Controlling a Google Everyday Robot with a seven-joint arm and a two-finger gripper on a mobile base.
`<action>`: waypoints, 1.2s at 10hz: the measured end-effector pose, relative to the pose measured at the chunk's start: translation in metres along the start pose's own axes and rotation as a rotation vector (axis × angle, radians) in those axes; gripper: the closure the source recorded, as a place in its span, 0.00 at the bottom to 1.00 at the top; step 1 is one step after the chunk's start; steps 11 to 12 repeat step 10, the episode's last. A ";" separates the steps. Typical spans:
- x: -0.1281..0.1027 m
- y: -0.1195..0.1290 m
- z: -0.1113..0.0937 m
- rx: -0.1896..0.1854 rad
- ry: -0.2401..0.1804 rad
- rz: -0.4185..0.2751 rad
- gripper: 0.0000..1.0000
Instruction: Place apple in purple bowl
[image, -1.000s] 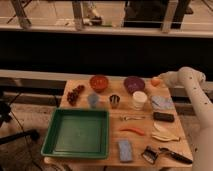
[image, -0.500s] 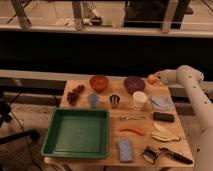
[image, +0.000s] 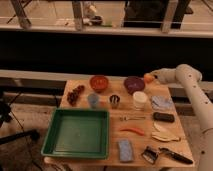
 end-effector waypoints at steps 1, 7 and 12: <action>-0.005 0.001 -0.003 0.001 -0.013 -0.008 1.00; -0.028 0.010 0.004 -0.016 -0.063 -0.042 1.00; -0.042 0.013 0.015 -0.027 -0.086 -0.056 1.00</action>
